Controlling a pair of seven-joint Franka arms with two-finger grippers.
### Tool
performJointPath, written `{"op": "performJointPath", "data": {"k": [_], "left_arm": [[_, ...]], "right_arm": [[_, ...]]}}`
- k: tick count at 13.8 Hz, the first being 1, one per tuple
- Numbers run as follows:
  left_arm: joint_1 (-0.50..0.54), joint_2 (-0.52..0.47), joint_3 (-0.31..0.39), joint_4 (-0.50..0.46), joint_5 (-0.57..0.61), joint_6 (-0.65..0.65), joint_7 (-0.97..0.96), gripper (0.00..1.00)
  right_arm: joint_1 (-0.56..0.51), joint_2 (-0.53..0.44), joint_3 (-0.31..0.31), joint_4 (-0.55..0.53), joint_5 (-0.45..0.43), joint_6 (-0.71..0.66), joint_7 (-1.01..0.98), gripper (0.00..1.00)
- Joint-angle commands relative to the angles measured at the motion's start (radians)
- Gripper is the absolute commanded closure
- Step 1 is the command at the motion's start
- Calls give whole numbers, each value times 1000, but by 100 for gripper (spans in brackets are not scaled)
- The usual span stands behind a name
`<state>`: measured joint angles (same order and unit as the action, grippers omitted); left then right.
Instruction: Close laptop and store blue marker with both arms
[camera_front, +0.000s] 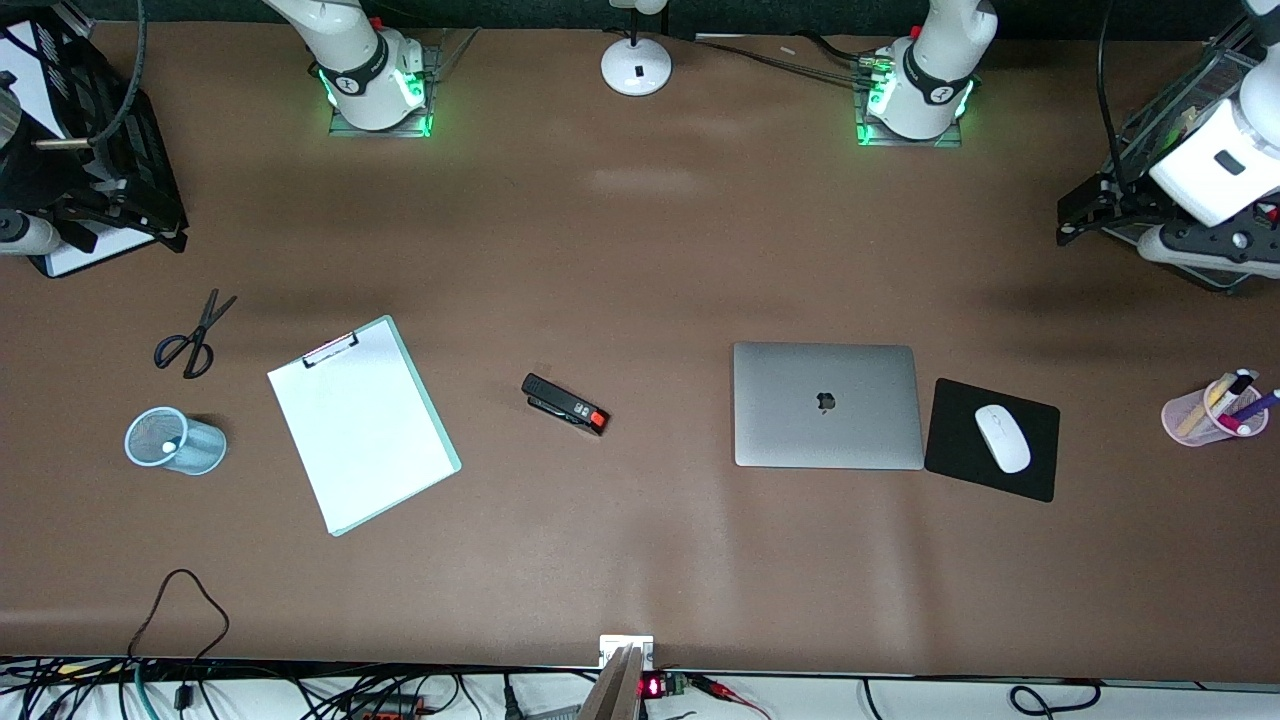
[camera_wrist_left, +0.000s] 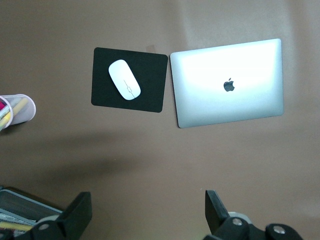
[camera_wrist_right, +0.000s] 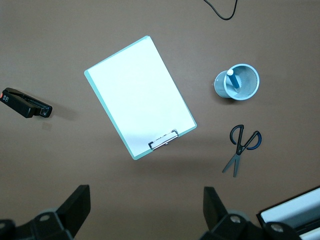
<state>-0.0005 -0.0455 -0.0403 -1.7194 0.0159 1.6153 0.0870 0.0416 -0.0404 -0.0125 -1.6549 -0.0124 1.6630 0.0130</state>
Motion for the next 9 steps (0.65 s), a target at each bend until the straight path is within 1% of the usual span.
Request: {"op": "performJointPath", "data": {"k": [1,3,6,9], "left_arm": [[10,42,-7,12,-28,15,28,0],[8,75,-7,52,-14,12,26,0],[8,76,-9,57,-14,18,26,0],[-4,81,-18,57,-10,55,26,0]], "right_arm": [[-5,10,6,21,-3,-16,-15,0],[-3,5,6,21,-1,-19,-18,0],[-8,7,6,23,3,-25,-19,0],[-6,10,6,37,3,-26,-16,0]]}}
